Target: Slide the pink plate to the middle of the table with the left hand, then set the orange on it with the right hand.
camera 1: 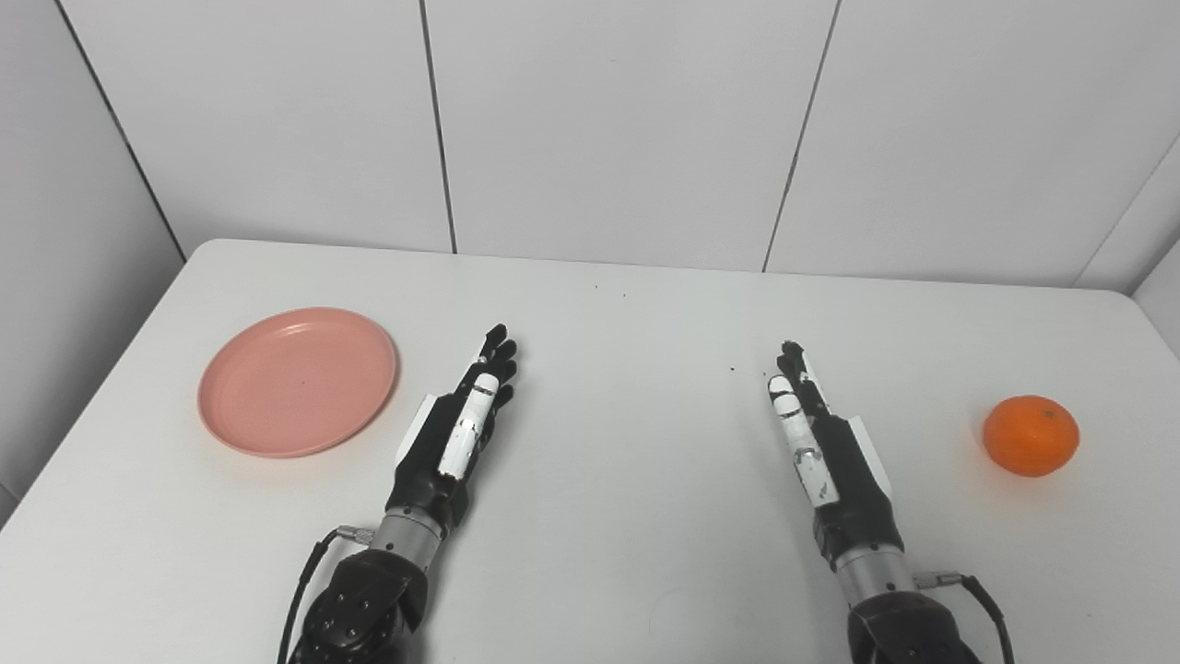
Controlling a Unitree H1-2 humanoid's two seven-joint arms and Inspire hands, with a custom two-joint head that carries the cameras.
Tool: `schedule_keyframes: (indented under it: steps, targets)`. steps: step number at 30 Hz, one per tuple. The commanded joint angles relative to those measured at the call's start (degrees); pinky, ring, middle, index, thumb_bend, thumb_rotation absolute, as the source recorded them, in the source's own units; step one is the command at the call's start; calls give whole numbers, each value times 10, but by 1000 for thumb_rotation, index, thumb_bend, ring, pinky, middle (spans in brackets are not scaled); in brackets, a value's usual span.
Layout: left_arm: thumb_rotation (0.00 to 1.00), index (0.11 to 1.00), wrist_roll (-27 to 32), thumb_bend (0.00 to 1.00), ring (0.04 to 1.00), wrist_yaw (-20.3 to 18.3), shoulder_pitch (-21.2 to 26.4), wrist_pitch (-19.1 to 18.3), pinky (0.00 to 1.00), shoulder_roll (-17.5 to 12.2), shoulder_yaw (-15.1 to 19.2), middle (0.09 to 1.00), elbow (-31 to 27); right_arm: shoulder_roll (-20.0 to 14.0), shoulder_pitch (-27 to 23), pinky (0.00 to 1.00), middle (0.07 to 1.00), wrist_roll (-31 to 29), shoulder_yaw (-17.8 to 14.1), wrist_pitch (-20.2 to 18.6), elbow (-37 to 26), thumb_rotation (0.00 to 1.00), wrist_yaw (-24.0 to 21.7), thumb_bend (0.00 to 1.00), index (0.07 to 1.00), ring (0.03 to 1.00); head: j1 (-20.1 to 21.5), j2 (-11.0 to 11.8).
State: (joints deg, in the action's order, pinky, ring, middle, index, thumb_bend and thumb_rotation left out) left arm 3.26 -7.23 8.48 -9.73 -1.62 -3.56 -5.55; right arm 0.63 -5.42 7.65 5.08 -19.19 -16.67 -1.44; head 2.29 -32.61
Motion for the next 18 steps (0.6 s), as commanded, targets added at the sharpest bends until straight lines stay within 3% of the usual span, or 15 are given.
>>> schedule_keyframes:
  steps: [1,18]
  targets:
    - [1000,1000,0,390,1000,2,13,11,1000,2,0,1000,-16,-2,-10,1000,1000,1,-2,9,-13,1000,1,198,1000,997,-1,0]
    - [1000,1000,1,389,1000,0,14,11,1000,0,-1,1000,-14,-3,-12,1000,1000,4,-1,10,-10,1000,3,206,1000,993,-1,0]
